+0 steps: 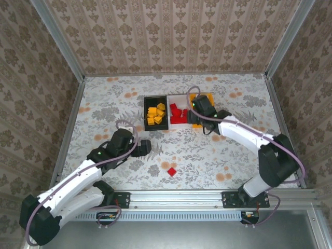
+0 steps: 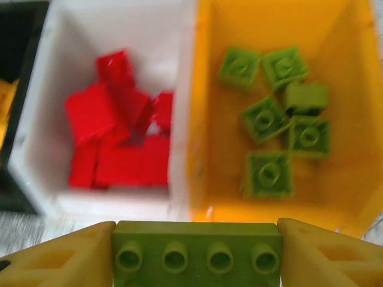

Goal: Sort the legos into containers by color

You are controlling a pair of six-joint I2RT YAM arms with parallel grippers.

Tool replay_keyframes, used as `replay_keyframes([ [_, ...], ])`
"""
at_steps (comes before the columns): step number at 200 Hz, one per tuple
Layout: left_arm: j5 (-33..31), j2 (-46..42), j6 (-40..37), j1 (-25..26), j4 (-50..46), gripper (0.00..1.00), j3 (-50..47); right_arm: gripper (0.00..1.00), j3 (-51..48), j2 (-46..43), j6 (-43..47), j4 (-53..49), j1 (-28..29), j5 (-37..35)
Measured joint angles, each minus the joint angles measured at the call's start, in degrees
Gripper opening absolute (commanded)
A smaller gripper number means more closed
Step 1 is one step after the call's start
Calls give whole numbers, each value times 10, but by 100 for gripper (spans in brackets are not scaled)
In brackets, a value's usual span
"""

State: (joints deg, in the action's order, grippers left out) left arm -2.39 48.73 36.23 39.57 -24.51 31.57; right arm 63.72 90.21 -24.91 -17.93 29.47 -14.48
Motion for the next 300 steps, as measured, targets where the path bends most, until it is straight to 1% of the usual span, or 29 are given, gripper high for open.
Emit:
replay_keyframes([
  [25, 7, 28, -8, 33, 6, 100, 1, 74, 61, 73, -19, 0, -33, -2],
  [39, 7, 46, -13, 57, 6, 100, 3, 85, 90, 108, -25, -2, -43, -3],
  [49, 5, 60, -15, 74, 6, 100, 6, 89, 107, 128, -34, -5, -48, -3],
  [64, 2, 81, -18, 97, 6, 100, 10, 91, 125, 143, -38, -6, -50, -3],
  [86, -7, 114, -25, 132, 5, 100, 22, 92, 127, 139, -40, -5, -50, -2],
  [101, -14, 141, -30, 158, 6, 100, 34, 92, 118, 124, -41, 0, -48, -1],
  [114, -19, 172, -35, 185, 9, 99, 49, 92, 92, 94, -43, 7, -44, 0],
  [130, -24, 222, -42, 219, 14, 94, 70, 92, 53, 46, -48, 15, -38, 2],
  [157, -30, 302, -58, 261, 20, 82, 106, 92, -13, -25, -55, 28, -33, 5],
  [190, -29, 366, -67, 293, 23, 76, 138, 93, -75, -72, -60, 32, -33, 8],
  [229, -27, 404, -67, 320, 19, 65, 154, 94, -103, -108, -67, 32, -33, 8],
  [253, -23, 416, -68, 325, 11, 58, 154, 94, -107, -124, -69, 32, -33, 8],
  [273, -23, 417, -66, 325, 8, 47, 154, 94, -109, -126, -69, 34, -33, 8],
  [300, -21, 417, -64, 327, 7, 36, 154, 94, -114, -126, -69, 36, -33, 8],
])
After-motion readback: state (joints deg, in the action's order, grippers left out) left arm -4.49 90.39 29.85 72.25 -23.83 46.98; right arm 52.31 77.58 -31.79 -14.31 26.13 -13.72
